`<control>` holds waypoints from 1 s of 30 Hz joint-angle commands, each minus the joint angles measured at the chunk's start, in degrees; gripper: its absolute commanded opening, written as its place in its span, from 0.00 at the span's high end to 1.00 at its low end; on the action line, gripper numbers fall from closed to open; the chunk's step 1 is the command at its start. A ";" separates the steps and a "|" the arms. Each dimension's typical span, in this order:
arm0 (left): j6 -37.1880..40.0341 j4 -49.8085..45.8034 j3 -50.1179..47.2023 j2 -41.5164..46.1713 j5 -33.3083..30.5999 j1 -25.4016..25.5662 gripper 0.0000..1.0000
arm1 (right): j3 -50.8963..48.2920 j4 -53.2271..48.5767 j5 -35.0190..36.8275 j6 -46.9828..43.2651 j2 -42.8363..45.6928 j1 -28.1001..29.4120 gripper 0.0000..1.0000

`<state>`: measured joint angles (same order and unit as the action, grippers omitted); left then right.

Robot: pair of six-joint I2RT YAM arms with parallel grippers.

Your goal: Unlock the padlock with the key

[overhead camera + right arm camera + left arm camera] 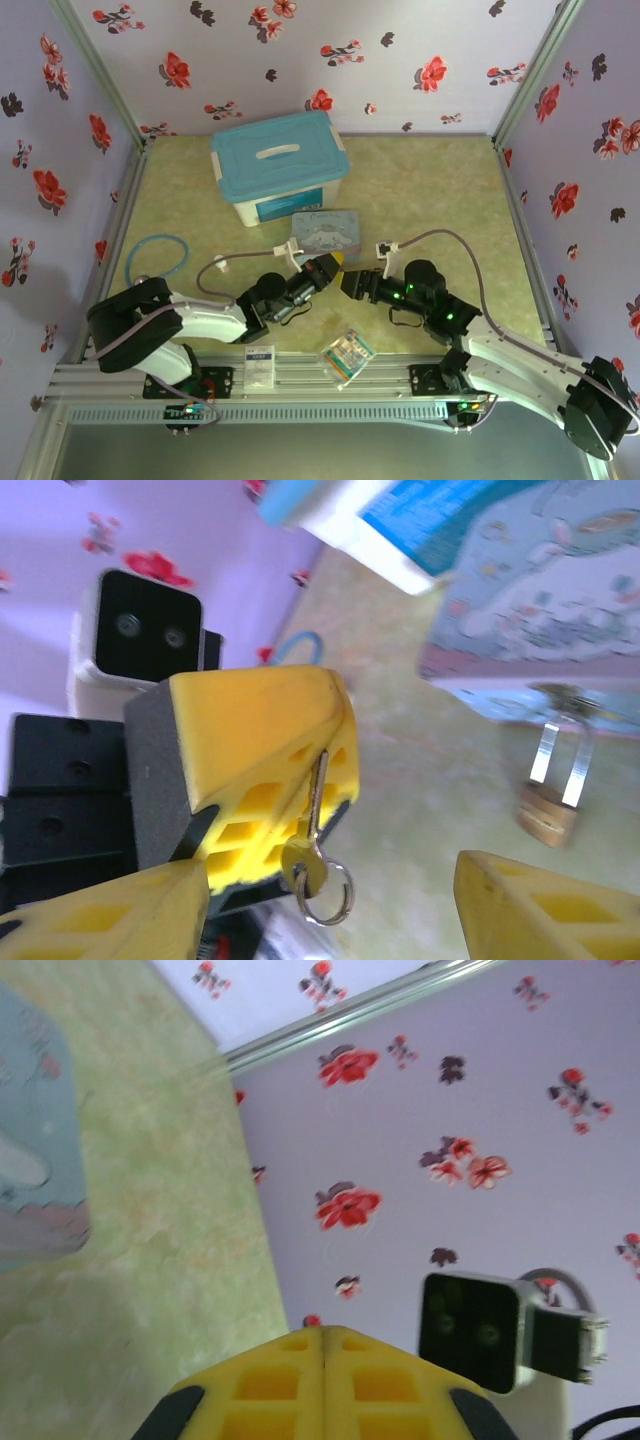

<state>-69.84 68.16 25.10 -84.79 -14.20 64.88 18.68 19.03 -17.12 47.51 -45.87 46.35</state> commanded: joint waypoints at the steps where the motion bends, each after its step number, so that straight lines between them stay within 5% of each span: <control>1: 4.72 5.44 -0.85 2.88 -2.30 0.33 1.00 | -1.02 16.62 -5.39 6.86 -0.74 -0.70 0.36; 15: 8.11 6.04 -0.80 6.91 -4.17 1.99 1.00 | -1.88 24.24 -8.56 8.73 -3.12 -1.61 0.55; 30: 7.88 6.11 -1.30 6.73 -5.53 2.00 1.00 | -3.51 28.70 -8.37 9.30 -5.28 -1.66 0.93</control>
<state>-63.83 72.49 24.25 -78.87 -18.02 66.50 15.88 44.66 -24.49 56.95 -51.35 44.99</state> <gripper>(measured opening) 0.043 0.097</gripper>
